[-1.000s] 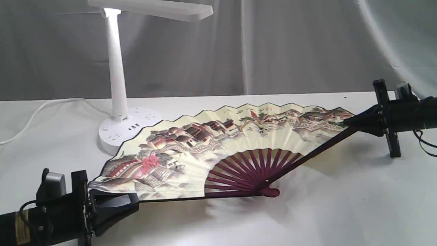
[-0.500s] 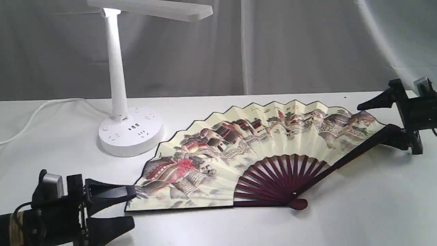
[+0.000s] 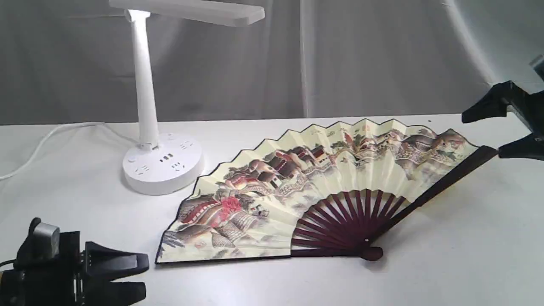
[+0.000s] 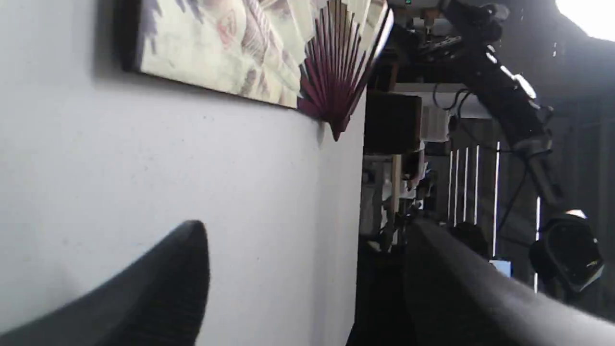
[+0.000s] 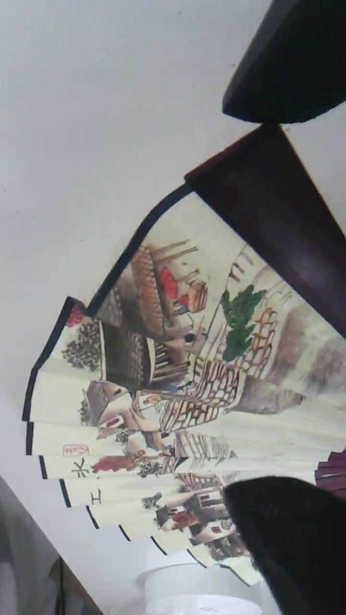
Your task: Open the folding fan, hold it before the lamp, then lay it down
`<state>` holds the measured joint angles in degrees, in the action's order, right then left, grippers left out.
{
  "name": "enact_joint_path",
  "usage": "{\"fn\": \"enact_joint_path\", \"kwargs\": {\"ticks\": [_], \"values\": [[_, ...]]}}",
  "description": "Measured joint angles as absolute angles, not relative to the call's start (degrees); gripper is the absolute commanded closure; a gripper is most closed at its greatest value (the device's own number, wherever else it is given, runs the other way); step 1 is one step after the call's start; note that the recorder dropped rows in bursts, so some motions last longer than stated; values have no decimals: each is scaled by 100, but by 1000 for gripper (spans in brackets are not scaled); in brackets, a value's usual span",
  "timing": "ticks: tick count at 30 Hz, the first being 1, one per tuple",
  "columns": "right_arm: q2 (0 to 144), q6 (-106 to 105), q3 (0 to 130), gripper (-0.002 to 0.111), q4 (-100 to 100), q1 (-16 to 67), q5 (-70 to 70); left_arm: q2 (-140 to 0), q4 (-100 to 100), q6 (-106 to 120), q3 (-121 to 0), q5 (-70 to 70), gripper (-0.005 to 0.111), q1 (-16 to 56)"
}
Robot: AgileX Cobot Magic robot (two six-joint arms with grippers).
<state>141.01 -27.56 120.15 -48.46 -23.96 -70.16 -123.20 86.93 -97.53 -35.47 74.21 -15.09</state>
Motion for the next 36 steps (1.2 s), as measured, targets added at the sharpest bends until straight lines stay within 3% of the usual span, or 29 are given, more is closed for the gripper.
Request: {"fn": "enact_joint_path", "kwargs": {"ticks": [3, 10, 13, 18, 20, 28, 36], "values": [[13941, -2848, 12015, 9, -4557, -2396, -7002, -12060, 9051, -9816, -3504, 7118, 69, -1517], [13444, -2910, 12015, 13, -3851, -2396, -7000, -11120, 9187, -10105, -3499, 6993, 70, -1521], [13242, -2944, 12015, 33, -3823, -2396, -7000, -10609, 9203, -10244, -3490, 6993, 77, -1521], [12821, -2986, 12015, 88, -3787, -2334, -7000, -9579, 9219, -10443, -3477, 6993, 106, -1521], [12656, -3089, 12015, 108, -3787, -2243, -7000, -9060, 9290, -10515, -3477, 6993, 107, -1531], [11858, -3238, 12015, 108, -3429, -1643, -7000, -6767, 9956, -11439, -3404, 6256, 107, -1531], [10617, -2097, 12015, 108, -1139, -367, -6576, -4191, 10042, -11583, -3357, 3512, 107, -1531]]}}
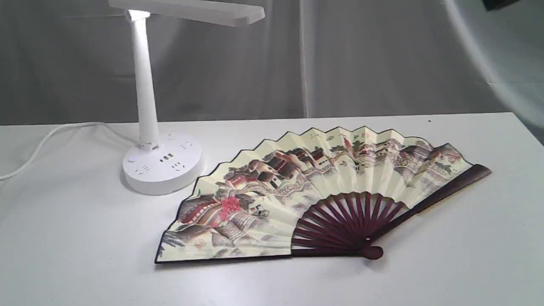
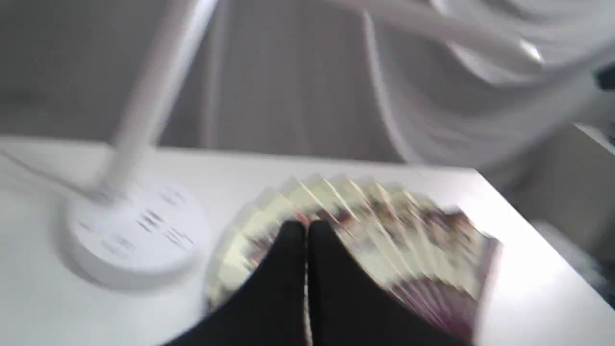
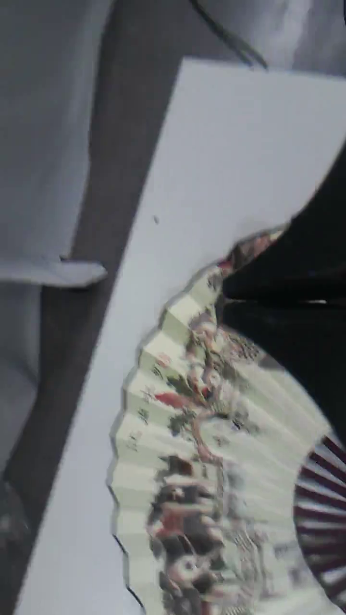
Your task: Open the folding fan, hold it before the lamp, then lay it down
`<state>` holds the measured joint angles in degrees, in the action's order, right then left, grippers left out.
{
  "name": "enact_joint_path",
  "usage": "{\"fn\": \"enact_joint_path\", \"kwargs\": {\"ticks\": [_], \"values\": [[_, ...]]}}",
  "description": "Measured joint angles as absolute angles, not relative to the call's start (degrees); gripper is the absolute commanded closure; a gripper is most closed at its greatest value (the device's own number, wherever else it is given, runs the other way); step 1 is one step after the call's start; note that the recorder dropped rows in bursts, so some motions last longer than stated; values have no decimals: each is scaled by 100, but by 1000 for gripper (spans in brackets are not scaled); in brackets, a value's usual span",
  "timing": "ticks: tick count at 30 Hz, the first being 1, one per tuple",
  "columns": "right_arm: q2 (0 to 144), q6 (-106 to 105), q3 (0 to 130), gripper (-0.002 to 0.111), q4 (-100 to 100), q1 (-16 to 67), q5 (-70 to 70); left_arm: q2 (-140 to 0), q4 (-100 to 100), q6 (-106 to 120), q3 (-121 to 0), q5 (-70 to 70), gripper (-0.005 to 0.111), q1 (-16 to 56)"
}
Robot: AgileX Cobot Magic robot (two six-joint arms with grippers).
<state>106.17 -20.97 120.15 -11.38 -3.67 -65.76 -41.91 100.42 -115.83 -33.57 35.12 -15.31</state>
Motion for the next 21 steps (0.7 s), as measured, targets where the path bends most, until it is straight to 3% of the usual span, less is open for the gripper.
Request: {"fn": "enact_joint_path", "kwargs": {"ticks": [4, 10, 15, 21], "values": [[10088, -1390, 12015, 108, 215, 31, -6072, -3298, 10052, -10716, -3290, 1552, 107, -1531], [9658, -942, 12015, 108, 704, 131, -5820, -2873, 9785, -7967, -2823, -1254, 107, -1531], [9382, -651, 12015, 108, 1127, 131, -5870, -2909, 5914, -5498, -3081, -3997, 107, -1531], [8977, -602, 12015, 108, 1080, 131, -5952, -3799, -149, -512, -3159, -5793, 107, -1531]]}}
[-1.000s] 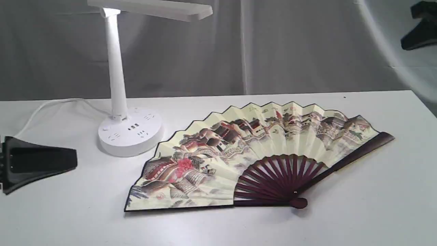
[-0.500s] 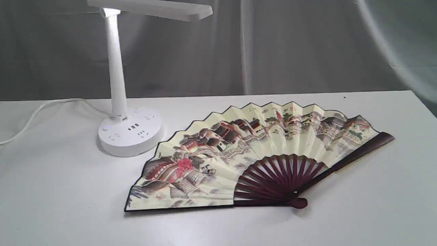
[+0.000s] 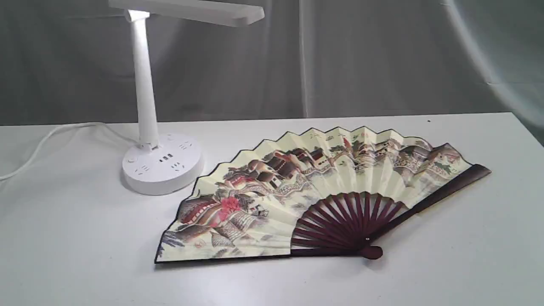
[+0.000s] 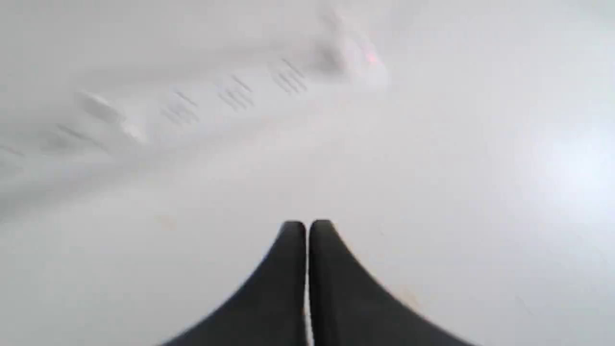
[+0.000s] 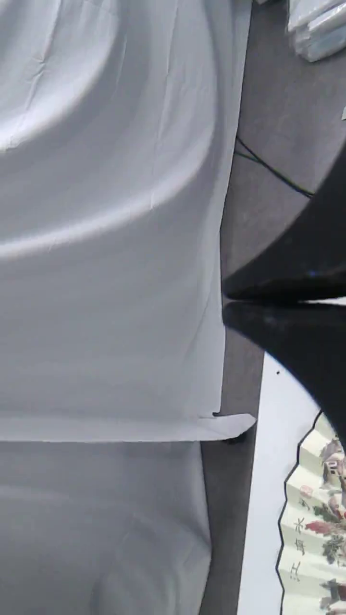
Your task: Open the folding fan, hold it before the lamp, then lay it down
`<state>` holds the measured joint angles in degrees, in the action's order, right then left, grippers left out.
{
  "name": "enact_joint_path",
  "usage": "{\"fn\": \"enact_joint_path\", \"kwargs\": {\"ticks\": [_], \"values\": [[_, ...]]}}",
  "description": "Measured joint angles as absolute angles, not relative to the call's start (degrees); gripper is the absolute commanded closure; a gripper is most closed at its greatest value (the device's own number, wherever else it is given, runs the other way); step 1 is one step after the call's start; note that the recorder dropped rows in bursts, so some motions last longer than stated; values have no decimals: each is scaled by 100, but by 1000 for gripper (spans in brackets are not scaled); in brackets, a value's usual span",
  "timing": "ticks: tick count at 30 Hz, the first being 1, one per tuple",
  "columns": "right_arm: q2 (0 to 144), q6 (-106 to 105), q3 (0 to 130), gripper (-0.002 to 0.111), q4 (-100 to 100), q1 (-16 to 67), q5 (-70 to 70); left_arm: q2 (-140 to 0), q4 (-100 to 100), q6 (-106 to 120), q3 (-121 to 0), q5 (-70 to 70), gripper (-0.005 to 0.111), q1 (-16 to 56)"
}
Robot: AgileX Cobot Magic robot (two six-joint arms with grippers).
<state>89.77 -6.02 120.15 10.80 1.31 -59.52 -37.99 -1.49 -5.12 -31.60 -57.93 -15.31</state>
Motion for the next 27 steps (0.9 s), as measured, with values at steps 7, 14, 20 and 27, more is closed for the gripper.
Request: {"fn": "enact_joint_path", "kwargs": {"ticks": [7, 14, 20, 27], "values": [[8812, -671, 12004, 108, 1039, 131, -6283, -5103, -1950, 676, -3599, -6938, 107, -1531], [8235, -794, 10946, 108, 760, 131, -6042, -3570, -764, 147, -4490, -6334, 107, -1531], [6677, -892, 9026, 108, 525, 131, -4865, -1453, 0, -165, -4085, -5733, 107, -1531], [4843, -965, 7027, 108, 485, 131, -4309, -32, -329, 219, -2811, -4377, 107, -1531]]}}
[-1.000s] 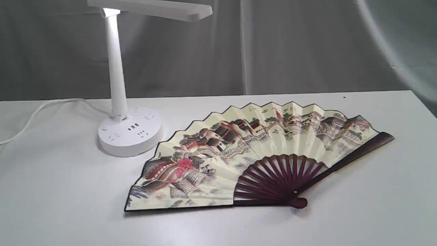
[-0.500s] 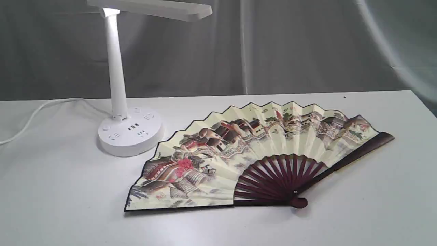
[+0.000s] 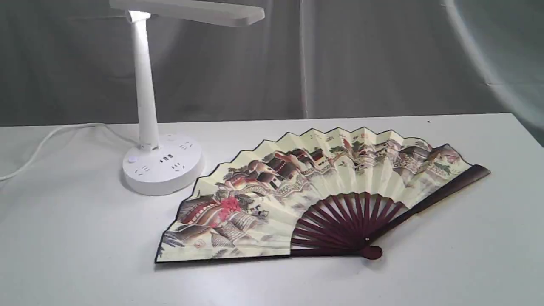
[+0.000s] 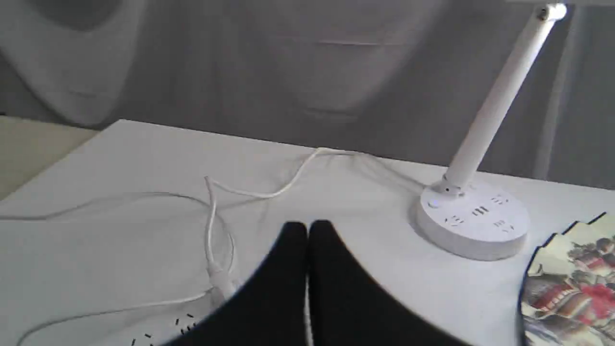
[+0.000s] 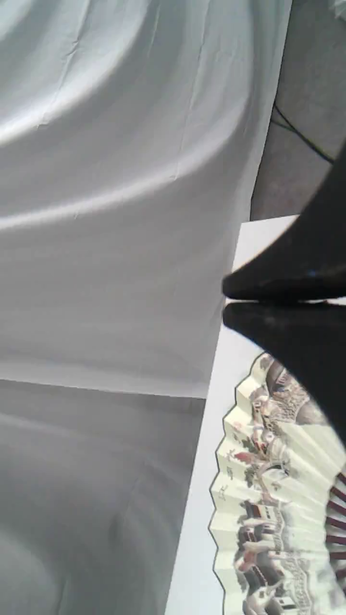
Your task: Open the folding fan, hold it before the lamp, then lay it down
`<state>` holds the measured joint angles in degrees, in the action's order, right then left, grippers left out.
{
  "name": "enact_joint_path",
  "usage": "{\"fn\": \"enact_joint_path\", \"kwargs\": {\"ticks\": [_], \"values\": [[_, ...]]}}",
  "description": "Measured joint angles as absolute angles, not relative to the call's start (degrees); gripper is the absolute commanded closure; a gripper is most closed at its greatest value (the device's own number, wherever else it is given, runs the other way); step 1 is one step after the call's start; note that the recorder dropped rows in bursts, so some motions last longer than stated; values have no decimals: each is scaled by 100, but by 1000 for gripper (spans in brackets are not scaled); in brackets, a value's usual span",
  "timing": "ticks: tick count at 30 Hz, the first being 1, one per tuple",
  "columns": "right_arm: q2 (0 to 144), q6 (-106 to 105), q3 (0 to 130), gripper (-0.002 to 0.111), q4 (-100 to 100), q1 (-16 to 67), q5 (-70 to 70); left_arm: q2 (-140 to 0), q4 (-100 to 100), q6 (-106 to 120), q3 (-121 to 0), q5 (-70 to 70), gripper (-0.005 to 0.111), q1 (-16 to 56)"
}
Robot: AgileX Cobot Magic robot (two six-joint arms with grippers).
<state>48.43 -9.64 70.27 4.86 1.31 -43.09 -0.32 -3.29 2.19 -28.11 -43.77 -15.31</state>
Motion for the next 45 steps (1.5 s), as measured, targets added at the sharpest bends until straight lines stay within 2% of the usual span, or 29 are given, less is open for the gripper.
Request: {"fn": "enact_joint_path", "kwargs": {"ticks": [10, 17, 21, 28, 32, 36, 45], "values": [[1836, -459, 4911, 108, 404, 131, -4177, -415, -500, 730, -1849, -2834, 107, -1531], [68, 0, 3916, 108, 368, 131, -3906, -427, -805, 743, -1826, -2758, 107, -1531], [41, 330, 3336, 108, 319, 131, -3175, -485, -805, 743, -1826, -2826, 107, -1531], [856, 116, 1447, 108, 705, 131, 493, -510, -708, 760, -1467, -2754, 107, -1531], [1461, -31, 662, 108, 735, 131, 1793, -512, -644, 760, -1080, -2468, 107, -1531], [1963, -57, 159, 108, 350, 131, 1855, -512, -665, 760, -948, -2455, 107, -1531], [2488, -489, 14, 108, 340, 131, 789, -512, -1194, 760, -752, -2080, 107, -1531]]}}
